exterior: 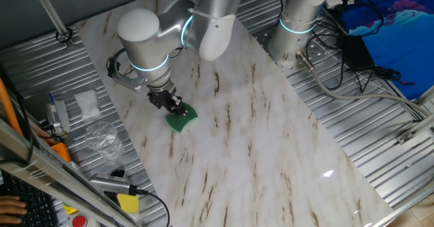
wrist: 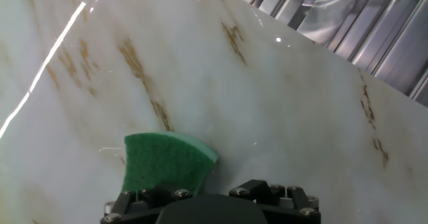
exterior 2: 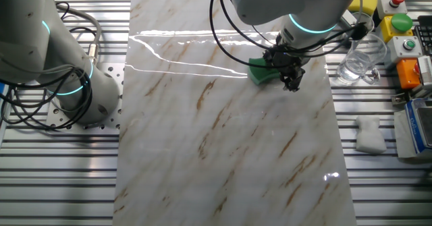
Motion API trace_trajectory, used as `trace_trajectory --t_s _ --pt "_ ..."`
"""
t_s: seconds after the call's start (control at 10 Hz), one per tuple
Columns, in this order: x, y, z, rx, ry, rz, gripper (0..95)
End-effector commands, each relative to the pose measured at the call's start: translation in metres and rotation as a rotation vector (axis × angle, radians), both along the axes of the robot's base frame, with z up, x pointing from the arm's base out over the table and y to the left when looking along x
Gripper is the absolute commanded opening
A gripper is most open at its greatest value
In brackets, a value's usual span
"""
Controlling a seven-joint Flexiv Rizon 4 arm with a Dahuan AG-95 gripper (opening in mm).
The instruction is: Clean the tabletop with a sponge
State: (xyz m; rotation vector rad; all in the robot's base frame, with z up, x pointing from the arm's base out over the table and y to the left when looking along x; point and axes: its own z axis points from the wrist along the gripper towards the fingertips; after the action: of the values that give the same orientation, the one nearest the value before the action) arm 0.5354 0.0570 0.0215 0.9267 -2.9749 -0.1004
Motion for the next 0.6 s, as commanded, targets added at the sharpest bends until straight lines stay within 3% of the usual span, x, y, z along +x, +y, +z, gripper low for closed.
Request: trace_trajectory --t_s 0.1,0.2,0.3,0.6 --pt "0.0001 -0.0002 0.0000 0.001 -0.001 0.004 76.0" --pt "0.0001 -0.0002 0.0000 0.002 -0.001 0.003 76.0" --pt "0.0001 -0.0002 0.0000 -0.002 0.000 0.003 57.0" --pt "0.0001 -0.0002 0.0000 -0.002 0.011 -0.003 57.0"
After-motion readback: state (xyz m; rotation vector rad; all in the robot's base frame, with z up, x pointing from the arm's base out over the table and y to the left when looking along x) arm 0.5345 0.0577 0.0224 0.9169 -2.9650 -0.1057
